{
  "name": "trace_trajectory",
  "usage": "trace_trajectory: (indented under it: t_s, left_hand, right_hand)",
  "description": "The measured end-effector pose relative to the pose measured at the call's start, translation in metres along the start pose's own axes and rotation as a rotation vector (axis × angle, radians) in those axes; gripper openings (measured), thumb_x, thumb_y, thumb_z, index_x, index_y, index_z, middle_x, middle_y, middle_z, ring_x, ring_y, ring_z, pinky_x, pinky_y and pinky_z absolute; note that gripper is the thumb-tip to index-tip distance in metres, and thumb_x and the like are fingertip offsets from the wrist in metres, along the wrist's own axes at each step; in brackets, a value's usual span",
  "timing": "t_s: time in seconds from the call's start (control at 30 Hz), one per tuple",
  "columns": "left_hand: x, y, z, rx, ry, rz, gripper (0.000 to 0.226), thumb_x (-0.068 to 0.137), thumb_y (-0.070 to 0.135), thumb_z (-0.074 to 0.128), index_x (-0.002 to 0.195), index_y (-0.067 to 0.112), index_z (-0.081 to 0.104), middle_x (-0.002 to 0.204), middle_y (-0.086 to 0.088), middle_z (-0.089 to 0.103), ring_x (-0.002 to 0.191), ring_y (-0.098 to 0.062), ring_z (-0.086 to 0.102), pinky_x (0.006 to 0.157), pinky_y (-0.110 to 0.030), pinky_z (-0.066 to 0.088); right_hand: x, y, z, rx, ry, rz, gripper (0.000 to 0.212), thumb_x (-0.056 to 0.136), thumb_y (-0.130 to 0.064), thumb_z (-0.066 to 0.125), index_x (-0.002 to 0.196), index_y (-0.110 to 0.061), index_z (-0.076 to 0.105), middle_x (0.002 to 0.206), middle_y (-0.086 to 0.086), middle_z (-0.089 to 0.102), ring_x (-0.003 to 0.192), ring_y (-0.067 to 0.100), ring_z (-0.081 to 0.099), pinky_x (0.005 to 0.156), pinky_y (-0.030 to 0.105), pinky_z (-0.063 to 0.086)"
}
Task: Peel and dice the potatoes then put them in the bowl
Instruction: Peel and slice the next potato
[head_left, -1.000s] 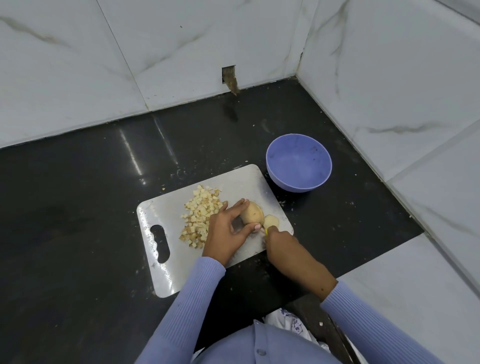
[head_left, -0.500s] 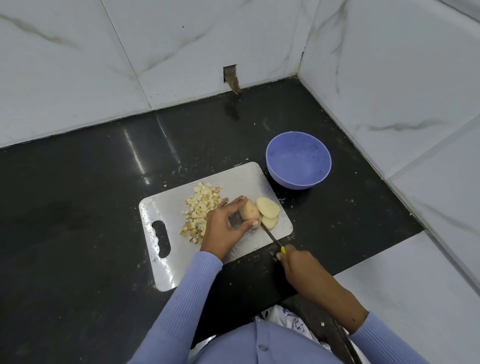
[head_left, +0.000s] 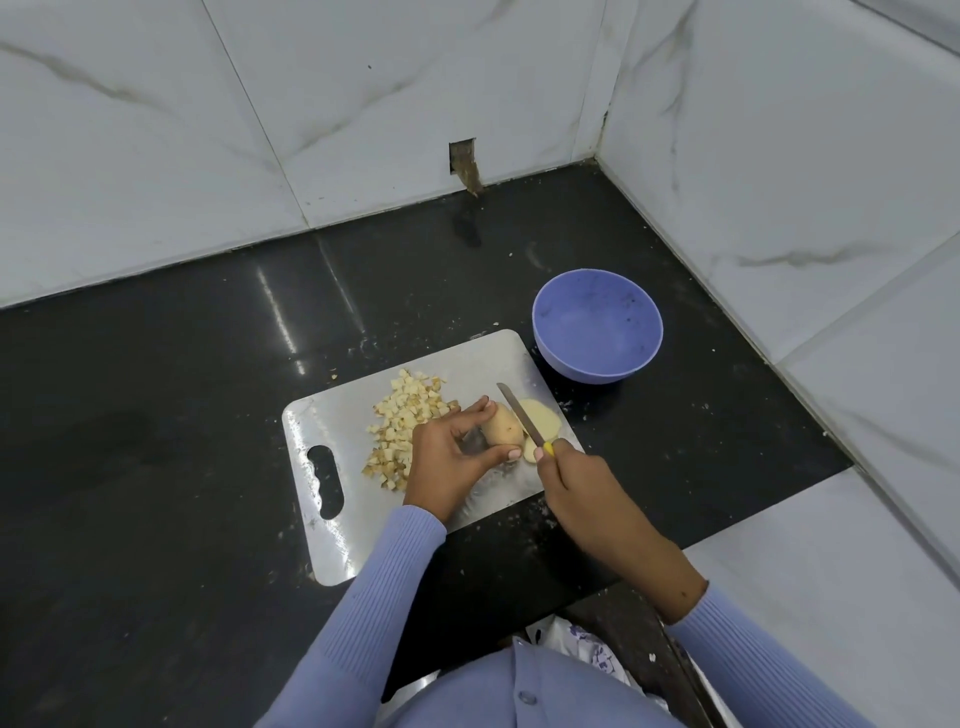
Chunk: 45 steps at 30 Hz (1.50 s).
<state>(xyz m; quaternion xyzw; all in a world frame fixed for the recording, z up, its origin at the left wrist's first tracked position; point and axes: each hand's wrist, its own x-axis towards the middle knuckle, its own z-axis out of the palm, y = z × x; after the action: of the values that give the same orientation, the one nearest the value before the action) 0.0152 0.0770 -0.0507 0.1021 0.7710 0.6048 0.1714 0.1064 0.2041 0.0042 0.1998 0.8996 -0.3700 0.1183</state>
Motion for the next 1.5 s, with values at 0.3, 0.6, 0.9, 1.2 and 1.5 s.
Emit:
trace_trajectory:
  t_s: [0.3,0.6,0.9,1.2,1.5]
  left_hand:
    - [0.002,-0.001,-0.001,-0.004,-0.017,0.009,0.061,0.057,0.014,0.09,0.114,0.011,0.067,0.125,-0.004,0.062,0.119,0.002,0.052,0.108,-0.031,0.039]
    - [0.005,-0.003,-0.002,0.048,-0.056,-0.006,0.06,0.063,0.017,0.087,0.118,0.017,0.064,0.132,-0.002,0.056,0.132,-0.013,0.042,0.113,-0.034,0.032]
    - [0.007,-0.002,0.0,-0.016,-0.062,-0.009,0.055,0.061,0.017,0.087,0.111,0.029,0.067,0.13,0.0,0.058,0.13,-0.012,0.044,0.113,-0.039,0.033]
    - [0.008,-0.005,-0.001,-0.066,-0.087,0.002,0.057,0.065,0.008,0.084,0.118,0.01,0.064,0.131,-0.009,0.057,0.125,-0.006,0.048,0.106,-0.023,0.039]
    - [0.006,-0.004,-0.002,-0.109,-0.073,0.002,0.057,0.063,0.005,0.085,0.116,0.011,0.065,0.13,-0.01,0.057,0.122,-0.002,0.051,0.108,-0.032,0.039]
  right_hand:
    - [0.004,-0.001,0.004,-0.01,-0.021,0.003,0.028,0.103,-0.029,0.03,0.078,-0.018,0.037,0.066,0.0,0.047,0.056,0.01,0.042,0.049,0.023,0.03]
    - [0.014,-0.01,0.007,-0.192,-0.074,0.078,0.026,0.103,-0.03,0.027,0.105,-0.009,0.043,0.085,0.006,0.05,0.076,0.02,0.048,0.065,0.033,0.037]
    - [0.014,-0.01,0.004,-0.211,-0.167,0.149,0.024,0.103,-0.022,0.03,0.114,-0.004,0.042,0.103,0.016,0.054,0.082,0.022,0.045,0.067,0.031,0.034]
    - [0.033,-0.012,-0.001,-0.174,-0.283,0.151,0.015,0.102,-0.021,0.03,0.098,-0.012,0.041,0.093,0.008,0.049,0.068,0.012,0.044,0.052,0.026,0.033]
    - [0.016,-0.008,0.012,-0.205,-0.231,0.17,0.014,0.102,-0.022,0.029,0.093,-0.012,0.035,0.088,0.01,0.049,0.075,0.02,0.044,0.058,0.03,0.031]
